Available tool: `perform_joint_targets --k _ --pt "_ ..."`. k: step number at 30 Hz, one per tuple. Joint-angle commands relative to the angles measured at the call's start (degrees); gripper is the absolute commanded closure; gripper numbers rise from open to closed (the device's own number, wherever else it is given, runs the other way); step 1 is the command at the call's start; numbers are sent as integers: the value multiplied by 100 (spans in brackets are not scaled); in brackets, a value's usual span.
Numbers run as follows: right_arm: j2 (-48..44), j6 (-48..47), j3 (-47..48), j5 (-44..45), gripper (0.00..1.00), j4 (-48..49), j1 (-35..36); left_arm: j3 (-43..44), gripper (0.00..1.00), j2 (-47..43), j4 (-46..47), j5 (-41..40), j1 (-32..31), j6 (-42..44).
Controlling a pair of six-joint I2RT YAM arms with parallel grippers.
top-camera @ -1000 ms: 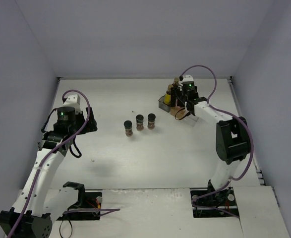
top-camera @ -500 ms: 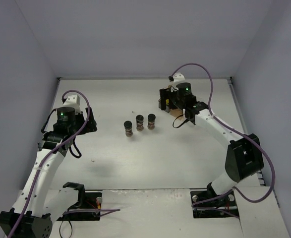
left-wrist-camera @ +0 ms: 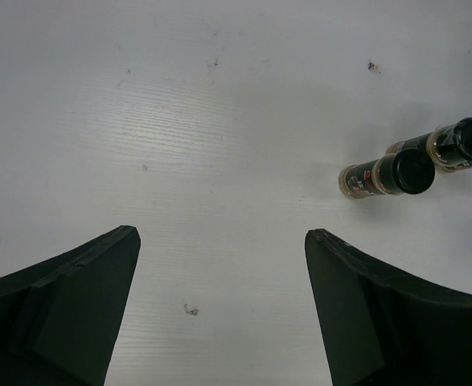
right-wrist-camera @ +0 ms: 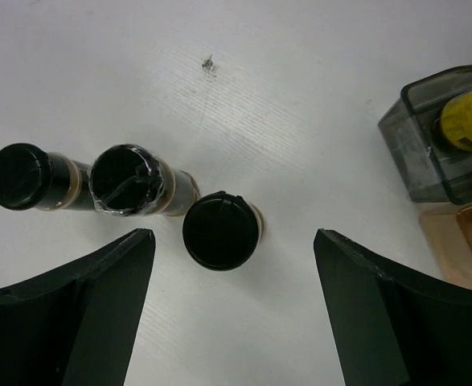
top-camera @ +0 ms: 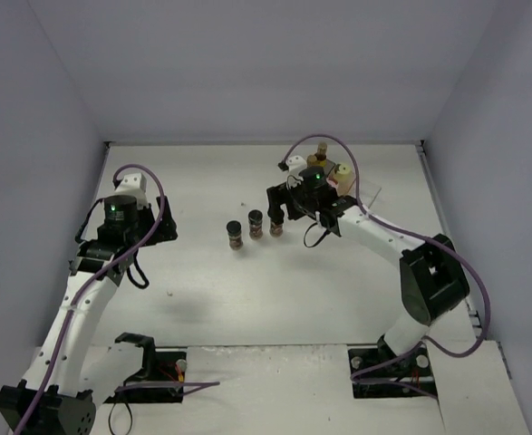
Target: Organize the condiment bottles
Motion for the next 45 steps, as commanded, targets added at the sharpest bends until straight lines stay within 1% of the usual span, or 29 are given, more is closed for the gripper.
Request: perform_joint_targets --k 1,5,7,8,11,12,13,14,16,17,20,24,28,29,31,34,37,42,45 --pt "158 -2 140 -150 18 388 114 87 14 13 228 16 36 -58" --pt "378 7 158 -115 20 423 176 87 14 13 228 16 36 -58" --pt "440 7 141 -98 25 475 176 87 14 13 219 16 36 -58" --pt "457 7 141 -63 30 484 176 87 15 13 228 16 36 -58" --pt "484 -28 132 104 41 502 176 87 14 13 228 16 36 -58" --pt "475 -45 132 157 50 502 176 87 14 13 219 16 36 -58" --pt "457 -45 114 236 56 520 176 87 14 5 219 16 36 -58" --pt "414 -54 97 263 65 528 176 87 14 -4 219 16 45 -58" --pt "352 -63 53 342 74 564 167 87 15 -13 210 16 45 -58" --pt "282 -72 44 438 83 555 167 87 14 -13 210 16 36 -58" --pt "141 -107 53 753 92 441 150 87 14 -22 219 16 36 -58" --pt "-384 -19 61 1001 97 283 -105 87 14 -22 219 16 36 -58" --pt "-904 139 254 1071 100 -42 -579 87 15 -22 219 16 36 -58" --pt "-1070 217 324 1072 100 -138 -798 87 15 -22 219 16 36 -58" --pt "-1221 262 527 1159 100 -411 -992 87 15 -13 219 16 45 -58" --pt "-1467 271 668 1606 100 -544 -1291 87 15 -13 219 16 36 -58" --pt "-1468 376 825 1809 100 -649 -1686 87 14 5 219 16 45 -58" --pt "-1143 613 844 1626 100 -492 -2328 87 15 13 219 16 36 -58" --pt "-835 701 817 1476 100 -386 -2425 87 15 13 219 16 36 -58"
